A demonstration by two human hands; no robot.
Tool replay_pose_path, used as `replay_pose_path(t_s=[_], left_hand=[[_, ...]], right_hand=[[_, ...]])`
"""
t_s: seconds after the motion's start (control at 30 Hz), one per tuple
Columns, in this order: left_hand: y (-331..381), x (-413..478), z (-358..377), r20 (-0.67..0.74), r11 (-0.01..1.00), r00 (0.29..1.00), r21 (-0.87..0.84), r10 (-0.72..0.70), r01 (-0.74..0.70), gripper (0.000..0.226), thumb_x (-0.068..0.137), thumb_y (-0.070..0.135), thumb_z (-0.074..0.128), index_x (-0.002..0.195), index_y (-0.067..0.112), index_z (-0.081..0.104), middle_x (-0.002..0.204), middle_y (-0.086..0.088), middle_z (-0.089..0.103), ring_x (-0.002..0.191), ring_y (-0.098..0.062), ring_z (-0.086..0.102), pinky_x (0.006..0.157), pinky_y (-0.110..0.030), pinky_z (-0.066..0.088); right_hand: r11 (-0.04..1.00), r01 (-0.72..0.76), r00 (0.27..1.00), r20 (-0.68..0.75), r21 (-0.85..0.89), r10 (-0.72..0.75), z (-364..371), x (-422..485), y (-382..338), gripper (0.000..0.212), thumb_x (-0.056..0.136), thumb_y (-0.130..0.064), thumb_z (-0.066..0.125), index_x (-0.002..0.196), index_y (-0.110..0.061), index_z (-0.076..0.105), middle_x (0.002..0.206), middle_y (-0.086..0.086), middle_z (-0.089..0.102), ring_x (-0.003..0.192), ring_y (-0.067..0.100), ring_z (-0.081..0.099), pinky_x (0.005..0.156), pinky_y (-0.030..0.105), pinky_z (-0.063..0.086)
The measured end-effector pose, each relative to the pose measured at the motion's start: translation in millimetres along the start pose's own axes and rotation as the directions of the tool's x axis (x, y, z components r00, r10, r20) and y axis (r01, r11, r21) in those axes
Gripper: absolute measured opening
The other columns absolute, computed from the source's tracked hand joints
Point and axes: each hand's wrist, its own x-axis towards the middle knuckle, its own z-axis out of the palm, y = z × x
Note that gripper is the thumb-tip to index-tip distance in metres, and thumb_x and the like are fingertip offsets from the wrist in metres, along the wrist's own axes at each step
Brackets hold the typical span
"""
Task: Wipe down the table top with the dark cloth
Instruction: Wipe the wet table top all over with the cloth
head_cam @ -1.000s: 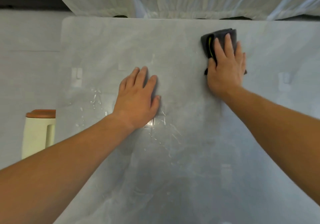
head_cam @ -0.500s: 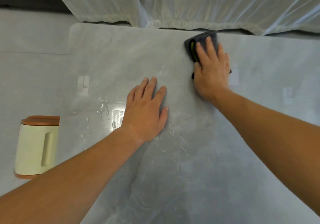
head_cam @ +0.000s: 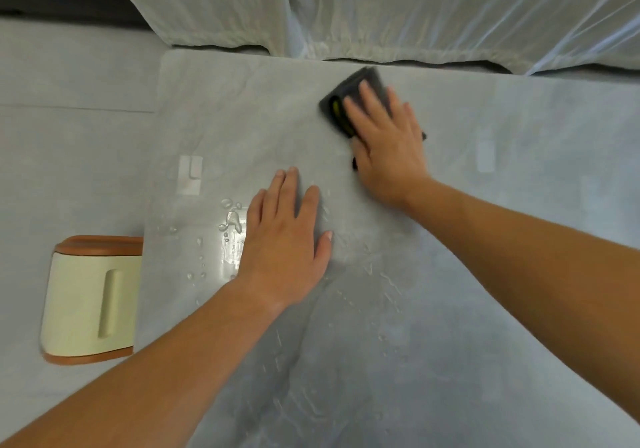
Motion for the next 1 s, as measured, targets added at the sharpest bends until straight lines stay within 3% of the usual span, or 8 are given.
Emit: replay_pose_path(t_s=[0.07,0.13,0.23,0.33,0.5,0.6,0.8,1.0], left_hand=[[-1.0,0.1,0.7,0.009,1.0,1.0,-0.001,-0.001,0.001,0.067,0.094,0.049,0.032,0.15,0.013,0.034,0.164,-0.02,0.016,0.152,-0.033,0.01,0.121,-0.048,0.011],[-0.7,1.0,0.8,0.0,1.0,1.0,-0.012,-0.003,0.003,0.068,0.093,0.049,0.031,0.15,0.013,0.035,0.164,-0.02,0.016,0.152,-0.034,0.009,0.121,-0.049,0.011],[-0.6,0.6,1.3,0.01,1.0,1.0,-0.021,-0.001,0.001,0.069,0.093,0.05,0.028,0.151,0.013,0.033,0.164,-0.02,0.013,0.153,-0.033,0.005,0.122,-0.048,0.007],[-1.0,-2.1,1.2,-0.004,0.998,1.0,-0.059,0.005,-0.006,0.068,0.093,0.047,0.029,0.15,0.012,0.034,0.164,-0.021,0.014,0.153,-0.033,0.006,0.122,-0.047,0.006],[7.4,-20.4,3.5,-0.047,0.992,0.998,-0.114,0.045,-0.05,0.062,0.091,0.039,0.037,0.145,0.009,0.041,0.161,-0.021,0.023,0.151,-0.034,0.016,0.122,-0.049,0.014],[11.6,-36.6,10.3,-0.032,0.993,0.998,-0.106,0.054,-0.057,0.061,0.091,0.036,0.039,0.145,0.009,0.041,0.161,-0.022,0.024,0.151,-0.035,0.018,0.122,-0.051,0.016],[13.1,-62.5,21.6,-0.031,0.995,0.999,-0.094,0.042,-0.045,0.057,0.093,0.037,0.04,0.143,0.009,0.043,0.16,-0.022,0.027,0.15,-0.035,0.019,0.121,-0.048,0.013],[22.6,-86.4,22.4,-0.031,0.996,0.998,-0.069,0.054,-0.056,0.059,0.095,0.038,0.036,0.145,0.008,0.043,0.161,-0.021,0.025,0.151,-0.034,0.017,0.122,-0.049,0.016]], right_hand=[[0.975,0.218,0.97,0.115,-0.034,-0.213,-1.6,-20.2,12.1,0.057,0.099,-0.037,0.032,0.155,-0.029,0.029,0.166,-0.002,0.018,0.152,0.033,0.011,0.122,0.05,0.007],[0.957,0.283,0.954,0.123,-0.062,-0.274,-7.8,-17.6,38.8,0.057,0.097,-0.036,0.033,0.154,-0.028,0.033,0.165,0.0,0.022,0.151,0.034,0.016,0.122,0.052,0.012],[0.999,-0.039,0.999,-0.002,0.013,0.039,-17.5,-1.5,53.6,0.056,0.099,-0.028,0.037,0.155,-0.029,0.031,0.166,0.001,0.019,0.152,0.034,0.014,0.121,0.054,0.015],[0.951,-0.288,0.953,-0.067,0.111,0.297,-8.1,-14.1,13.0,0.056,0.101,-0.024,0.039,0.156,-0.028,0.028,0.167,-0.001,0.013,0.152,0.033,0.008,0.123,0.049,0.006],[0.992,0.126,0.988,0.088,0.016,-0.127,11.9,-94.2,-1.6,0.055,0.101,-0.033,0.035,0.155,-0.029,0.031,0.166,-0.003,0.017,0.153,0.032,0.009,0.123,0.05,0.007],[0.983,0.184,0.979,0.09,-0.012,-0.183,4.8,-84.4,25.5,0.055,0.099,-0.032,0.035,0.154,-0.03,0.032,0.165,-0.003,0.019,0.153,0.032,0.013,0.122,0.053,0.01],[0.953,-0.267,0.958,-0.07,0.14,0.279,10.9,-83.0,-9.0,0.055,0.103,-0.022,0.039,0.156,-0.028,0.027,0.167,-0.002,0.012,0.153,0.03,0.004,0.124,0.046,0.0],[0.974,0.228,0.972,0.065,-0.007,-0.227,19.2,-150.5,13.9,0.054,0.098,-0.026,0.041,0.152,-0.023,0.039,0.163,0.001,0.025,0.151,0.035,0.019,0.122,0.053,0.013]])
